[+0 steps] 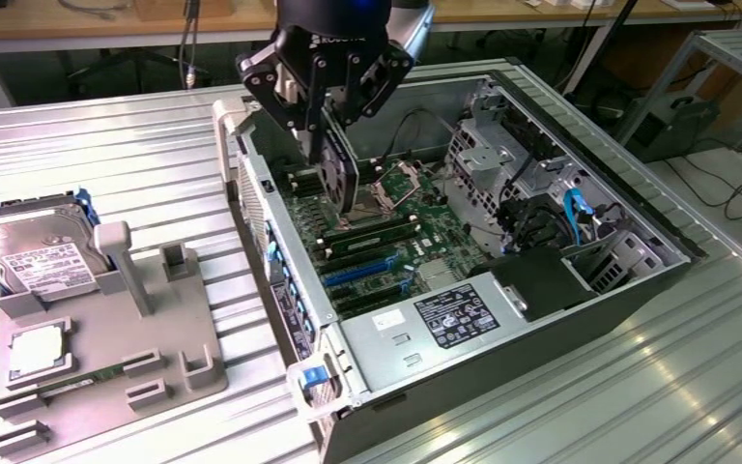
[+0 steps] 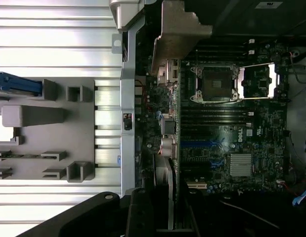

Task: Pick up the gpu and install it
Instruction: 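Pick up the gpu and move the gpu toward the slot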

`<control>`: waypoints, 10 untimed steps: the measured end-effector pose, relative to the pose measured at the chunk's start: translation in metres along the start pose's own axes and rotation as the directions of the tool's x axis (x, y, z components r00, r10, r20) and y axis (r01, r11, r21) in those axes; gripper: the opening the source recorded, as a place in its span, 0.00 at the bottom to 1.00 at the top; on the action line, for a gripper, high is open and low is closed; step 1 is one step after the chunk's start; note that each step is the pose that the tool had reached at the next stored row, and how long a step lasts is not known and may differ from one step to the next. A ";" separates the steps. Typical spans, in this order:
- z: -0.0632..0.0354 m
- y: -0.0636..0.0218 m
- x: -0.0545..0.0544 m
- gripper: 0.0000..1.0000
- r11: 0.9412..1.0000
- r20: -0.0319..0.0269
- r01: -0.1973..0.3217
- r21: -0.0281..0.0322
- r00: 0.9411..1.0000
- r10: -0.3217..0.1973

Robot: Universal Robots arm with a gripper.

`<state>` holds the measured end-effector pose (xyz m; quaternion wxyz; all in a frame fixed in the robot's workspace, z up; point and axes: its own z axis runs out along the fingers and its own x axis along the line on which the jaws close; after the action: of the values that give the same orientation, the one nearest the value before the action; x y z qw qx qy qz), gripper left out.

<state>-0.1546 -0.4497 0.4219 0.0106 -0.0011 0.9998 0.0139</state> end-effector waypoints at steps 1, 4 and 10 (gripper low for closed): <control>0.0000 0.0000 -0.001 0.28 1.000 0.000 0.000 0.000 1.000 0.000; 0.0001 0.0000 -0.005 0.28 1.000 0.000 0.000 0.000 1.000 0.000; 0.0005 0.0000 -0.018 0.28 1.000 0.000 0.000 0.000 1.000 0.000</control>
<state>-0.1367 -0.4497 0.4217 0.0106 -0.0011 0.9998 0.0139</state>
